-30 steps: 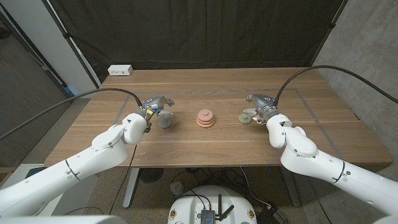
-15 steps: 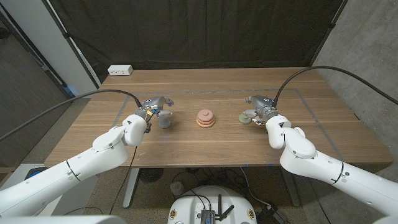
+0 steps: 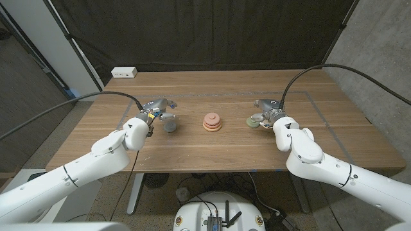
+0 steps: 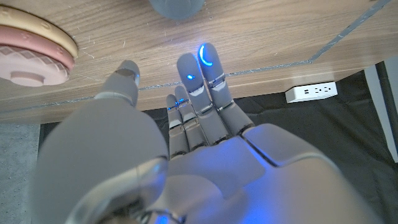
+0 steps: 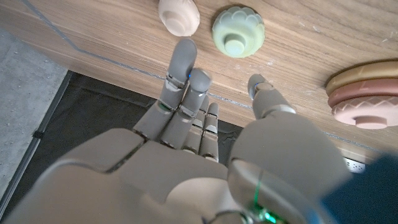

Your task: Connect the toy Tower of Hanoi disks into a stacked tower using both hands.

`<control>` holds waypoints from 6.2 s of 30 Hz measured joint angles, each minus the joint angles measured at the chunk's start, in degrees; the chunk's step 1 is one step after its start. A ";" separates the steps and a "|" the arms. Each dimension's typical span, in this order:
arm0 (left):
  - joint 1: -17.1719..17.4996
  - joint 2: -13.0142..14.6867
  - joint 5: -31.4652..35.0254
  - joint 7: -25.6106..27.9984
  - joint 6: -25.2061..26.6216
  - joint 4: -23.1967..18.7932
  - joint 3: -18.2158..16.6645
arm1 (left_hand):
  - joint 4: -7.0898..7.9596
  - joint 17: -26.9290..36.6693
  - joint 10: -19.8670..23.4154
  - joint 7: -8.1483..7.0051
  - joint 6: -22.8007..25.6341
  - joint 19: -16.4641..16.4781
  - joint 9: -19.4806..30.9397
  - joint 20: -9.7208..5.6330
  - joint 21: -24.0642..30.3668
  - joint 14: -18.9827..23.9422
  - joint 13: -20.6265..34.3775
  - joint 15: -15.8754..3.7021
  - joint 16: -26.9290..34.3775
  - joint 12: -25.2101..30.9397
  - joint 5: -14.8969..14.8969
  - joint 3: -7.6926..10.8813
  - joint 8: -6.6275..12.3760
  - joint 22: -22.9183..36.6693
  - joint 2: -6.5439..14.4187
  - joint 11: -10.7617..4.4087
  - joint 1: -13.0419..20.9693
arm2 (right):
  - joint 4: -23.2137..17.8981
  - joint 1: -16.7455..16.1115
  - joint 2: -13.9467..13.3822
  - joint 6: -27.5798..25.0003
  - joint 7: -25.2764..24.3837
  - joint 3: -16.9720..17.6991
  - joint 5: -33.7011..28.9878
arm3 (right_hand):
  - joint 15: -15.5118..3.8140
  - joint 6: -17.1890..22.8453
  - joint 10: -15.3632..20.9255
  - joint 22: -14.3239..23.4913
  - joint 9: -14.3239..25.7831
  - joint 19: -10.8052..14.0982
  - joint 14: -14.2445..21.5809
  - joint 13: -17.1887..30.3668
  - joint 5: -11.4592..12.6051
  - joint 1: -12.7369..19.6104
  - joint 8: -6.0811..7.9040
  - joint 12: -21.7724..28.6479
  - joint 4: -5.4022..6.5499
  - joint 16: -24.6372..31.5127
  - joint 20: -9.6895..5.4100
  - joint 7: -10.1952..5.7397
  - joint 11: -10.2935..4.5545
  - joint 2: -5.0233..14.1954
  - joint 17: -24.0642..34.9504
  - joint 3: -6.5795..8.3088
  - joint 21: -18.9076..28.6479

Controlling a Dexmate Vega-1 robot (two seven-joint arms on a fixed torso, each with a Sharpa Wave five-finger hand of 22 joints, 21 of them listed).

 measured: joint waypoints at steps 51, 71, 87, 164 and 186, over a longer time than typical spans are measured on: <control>1.84 2.74 -5.14 1.93 1.51 -1.37 -1.59 | -0.24 0.41 0.98 0.27 0.76 -0.22 0.28 -0.22 -0.03 -0.01 0.80 0.00 -0.35 -0.45 0.00 1.67 -1.31 0.14 1.25 0.66 -1.25 | 7.14 7.40 5.84 -3.26 20.00 -5.58 -10.60 | 0.20 -2.64 -1.35 0.01 -1.06 -0.50 -0.20 -1.85 -0.44 0.38 -0.43 0.11 0.17 -1.75 0.09 0.79 0.74 -0.37 -1.58 -3.46 -0.98; 2.05 2.80 -6.46 2.25 1.01 -1.00 -1.40 | -0.25 0.40 1.28 0.60 0.84 -0.22 0.47 -0.21 -0.03 -0.21 1.07 0.21 -0.73 -0.45 0.00 2.16 -1.31 0.13 1.48 0.96 -1.48 | 9.25 7.77 6.58 -4.13 20.24 -6.16 -9.11 | 0.20 -3.05 -1.63 0.02 -1.33 -0.49 -0.19 -2.12 -0.44 0.77 -0.43 0.46 0.24 -2.19 0.09 1.01 1.02 0.02 -1.57 -4.18 -0.98; 2.48 3.07 -7.47 2.55 0.95 -0.88 -1.36 | -0.32 0.65 1.90 0.85 1.12 -0.21 0.55 -0.21 -0.03 -0.21 1.42 0.21 -0.73 -0.45 0.44 2.70 -1.31 0.14 1.71 1.57 -1.71 | 10.43 9.10 6.74 -4.80 19.98 -7.98 -8.17 | 0.20 -3.25 -1.63 0.02 -1.32 -0.49 -0.19 -2.11 -0.44 0.76 -0.42 0.46 0.24 -2.19 0.09 1.21 1.01 0.02 -1.47 -4.65 -0.98; 3.56 4.43 -9.34 4.14 0.42 -1.68 -2.64 | -0.96 1.17 4.08 1.31 2.17 -0.21 1.09 -0.20 0.29 -0.21 3.18 0.20 -0.73 -0.44 0.43 5.23 -1.30 0.41 2.68 1.68 -2.69 | 8.19 8.78 4.47 0.13 12.12 -5.67 0.58 | -2.77 9.29 12.15 1.76 -1.25 7.92 10.16 1.77 2.66 2.43 5.56 5.33 -1.82 7.96 -3.38 1.82 2.63 1.85 4.41 -1.92 2.89; 4.68 5.16 -9.26 4.64 1.62 -3.00 -3.68 | -0.80 1.04 4.28 1.30 2.17 -0.21 1.08 -0.20 0.27 -0.21 3.73 0.20 -0.73 -0.44 0.43 5.38 -1.30 0.40 2.68 1.47 -2.69 | 3.09 10.06 2.36 -1.38 16.88 -6.30 -4.09 | -2.76 9.69 13.06 1.75 -1.25 8.23 10.16 2.03 3.19 2.44 5.40 5.10 -2.28 8.95 -3.70 2.22 2.96 1.84 4.40 -1.45 2.88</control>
